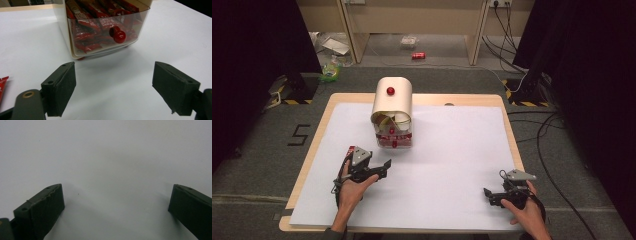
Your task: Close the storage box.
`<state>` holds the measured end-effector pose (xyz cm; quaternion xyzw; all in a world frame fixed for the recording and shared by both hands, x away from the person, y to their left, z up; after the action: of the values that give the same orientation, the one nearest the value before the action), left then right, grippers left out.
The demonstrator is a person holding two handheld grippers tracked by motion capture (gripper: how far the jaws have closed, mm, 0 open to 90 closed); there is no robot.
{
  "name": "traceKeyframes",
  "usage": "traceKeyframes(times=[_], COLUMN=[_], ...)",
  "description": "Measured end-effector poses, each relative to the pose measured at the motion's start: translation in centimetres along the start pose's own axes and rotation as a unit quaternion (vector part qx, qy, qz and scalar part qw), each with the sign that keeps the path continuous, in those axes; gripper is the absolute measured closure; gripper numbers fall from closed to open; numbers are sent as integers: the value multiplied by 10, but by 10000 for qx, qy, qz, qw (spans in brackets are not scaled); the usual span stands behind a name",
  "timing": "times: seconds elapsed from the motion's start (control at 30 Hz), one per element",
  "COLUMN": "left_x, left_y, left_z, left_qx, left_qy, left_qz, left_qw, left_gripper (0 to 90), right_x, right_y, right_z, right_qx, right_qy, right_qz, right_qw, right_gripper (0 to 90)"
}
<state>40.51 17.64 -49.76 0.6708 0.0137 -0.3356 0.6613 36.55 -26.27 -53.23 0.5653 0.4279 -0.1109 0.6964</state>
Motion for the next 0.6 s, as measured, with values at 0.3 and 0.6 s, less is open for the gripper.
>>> traceKeyframes(times=[0.3,0.6], left_x=[-11,-18], left_y=[-3,-14], left_z=[9,12], left_qx=[112,158], left_qy=[-91,-114], left_qz=[9,-45], left_qw=[9999,9998], left_gripper=[187,187], right_x=[0,0], right_y=[0,0], right_z=[0,0], right_qx=[-1,1], right_qy=[0,0], right_qz=[1,11], right_qw=[10000,10000], right_gripper=[6,6])
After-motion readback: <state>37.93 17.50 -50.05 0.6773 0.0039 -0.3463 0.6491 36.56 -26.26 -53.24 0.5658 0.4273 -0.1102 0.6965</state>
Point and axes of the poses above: each handheld gripper's, and its own axes: x roughly forward along the jaws, y roughly out of its top, z roughly to its right, the point moved 5 cm from there along x, roughly forward along the jaws, and after that the axes turned 1 degree about x, right-handed, at the moved point
